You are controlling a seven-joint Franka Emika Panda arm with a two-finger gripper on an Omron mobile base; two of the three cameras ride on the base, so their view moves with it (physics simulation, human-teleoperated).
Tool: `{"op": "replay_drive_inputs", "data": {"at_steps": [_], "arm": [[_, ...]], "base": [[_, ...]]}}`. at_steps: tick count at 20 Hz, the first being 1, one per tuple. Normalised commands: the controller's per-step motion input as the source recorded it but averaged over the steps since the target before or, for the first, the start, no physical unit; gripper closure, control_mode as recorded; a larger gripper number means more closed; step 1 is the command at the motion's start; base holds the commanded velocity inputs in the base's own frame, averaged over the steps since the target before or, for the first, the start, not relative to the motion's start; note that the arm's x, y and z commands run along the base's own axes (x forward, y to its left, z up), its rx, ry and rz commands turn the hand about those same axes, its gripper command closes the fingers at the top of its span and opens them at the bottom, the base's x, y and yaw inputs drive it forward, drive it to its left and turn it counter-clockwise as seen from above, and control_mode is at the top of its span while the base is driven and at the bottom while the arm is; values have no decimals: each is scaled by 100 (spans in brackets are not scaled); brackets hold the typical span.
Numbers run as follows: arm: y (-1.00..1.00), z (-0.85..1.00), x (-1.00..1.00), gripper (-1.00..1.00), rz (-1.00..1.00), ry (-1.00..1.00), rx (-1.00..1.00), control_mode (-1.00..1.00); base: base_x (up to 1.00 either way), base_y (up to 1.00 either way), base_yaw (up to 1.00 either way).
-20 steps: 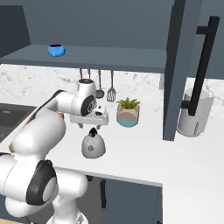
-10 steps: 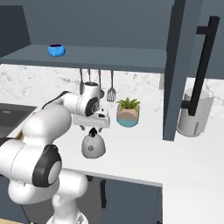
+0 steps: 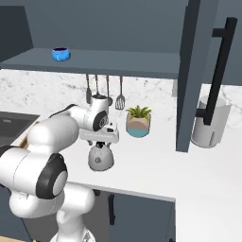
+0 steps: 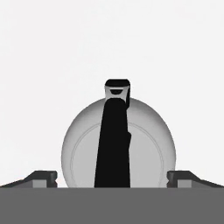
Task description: Pick the kettle from the counter and place it on the tray. Then pick the mug from the cabinet and place it on the tray. Then close the cabinet doors.
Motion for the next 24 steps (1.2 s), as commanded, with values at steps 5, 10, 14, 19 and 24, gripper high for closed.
{"op": "replay_drive_inputs", "data": {"at_steps": [5,10,14,19,24], "arm": [[0,0,0,100,0,0,0,-100],[0,0,0,100,0,0,0,-100],[0,0,-4,100,0,0,0,-100],[49,33,-15,100,1,0,2,-100],[73,50,-3,100,0,-7,4,-100]], "base": [[0,0,0],[0,0,0],[0,0,0],[0,0,0],[0,0,0]]}}
